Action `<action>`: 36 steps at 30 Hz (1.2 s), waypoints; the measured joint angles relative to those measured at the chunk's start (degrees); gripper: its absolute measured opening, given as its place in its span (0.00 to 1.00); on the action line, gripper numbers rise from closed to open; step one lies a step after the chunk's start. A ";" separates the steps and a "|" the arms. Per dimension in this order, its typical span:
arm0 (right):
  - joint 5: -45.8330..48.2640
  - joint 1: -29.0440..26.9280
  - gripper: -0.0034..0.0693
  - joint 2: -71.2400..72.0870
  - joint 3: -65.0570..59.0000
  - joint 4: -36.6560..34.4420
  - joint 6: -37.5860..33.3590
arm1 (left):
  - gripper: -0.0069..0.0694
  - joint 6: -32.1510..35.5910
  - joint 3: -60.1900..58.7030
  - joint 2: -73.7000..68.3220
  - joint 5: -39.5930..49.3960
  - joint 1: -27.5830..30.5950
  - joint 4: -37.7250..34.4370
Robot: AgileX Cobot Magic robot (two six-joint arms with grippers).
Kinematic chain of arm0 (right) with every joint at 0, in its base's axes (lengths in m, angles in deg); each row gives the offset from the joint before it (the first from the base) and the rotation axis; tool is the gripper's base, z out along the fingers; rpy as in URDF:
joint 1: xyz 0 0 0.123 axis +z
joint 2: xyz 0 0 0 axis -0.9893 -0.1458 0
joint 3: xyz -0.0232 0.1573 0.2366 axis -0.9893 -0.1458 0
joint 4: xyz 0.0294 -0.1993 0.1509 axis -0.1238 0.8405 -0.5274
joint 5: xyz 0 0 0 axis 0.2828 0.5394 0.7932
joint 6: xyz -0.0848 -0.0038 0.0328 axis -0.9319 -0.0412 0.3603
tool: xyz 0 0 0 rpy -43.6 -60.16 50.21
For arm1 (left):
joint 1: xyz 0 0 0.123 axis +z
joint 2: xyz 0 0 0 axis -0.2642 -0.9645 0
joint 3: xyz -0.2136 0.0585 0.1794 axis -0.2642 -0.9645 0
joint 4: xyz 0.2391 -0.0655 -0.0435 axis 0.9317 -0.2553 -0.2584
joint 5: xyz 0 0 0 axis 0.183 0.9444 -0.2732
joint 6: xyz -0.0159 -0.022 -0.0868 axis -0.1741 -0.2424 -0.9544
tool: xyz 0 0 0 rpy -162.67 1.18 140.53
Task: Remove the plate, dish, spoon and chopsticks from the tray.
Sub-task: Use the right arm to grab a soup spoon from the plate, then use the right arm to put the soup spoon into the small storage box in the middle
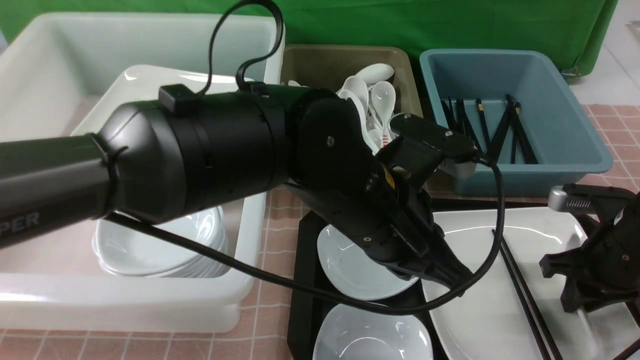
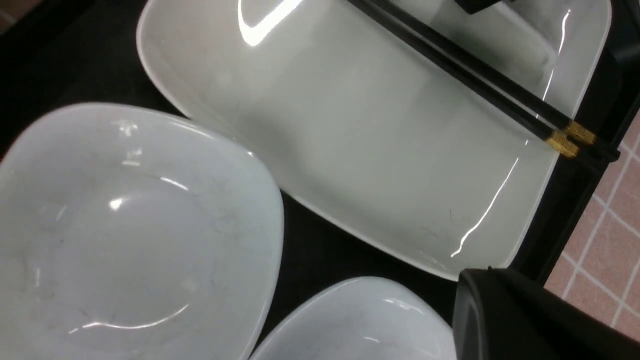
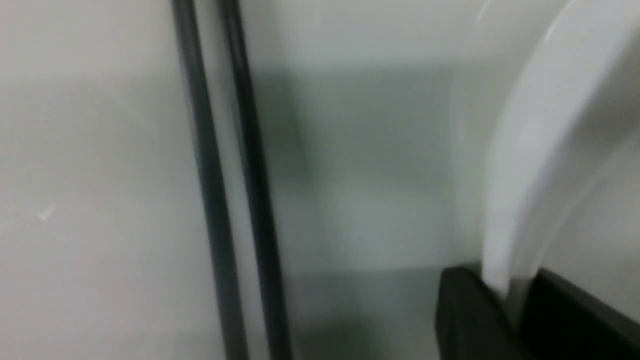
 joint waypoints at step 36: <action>27.23 17.68 0.73 -29.31 83.13 -14.01 -2.26 | 0.09 2.07 2.57 10.95 8.80 24.93 -0.46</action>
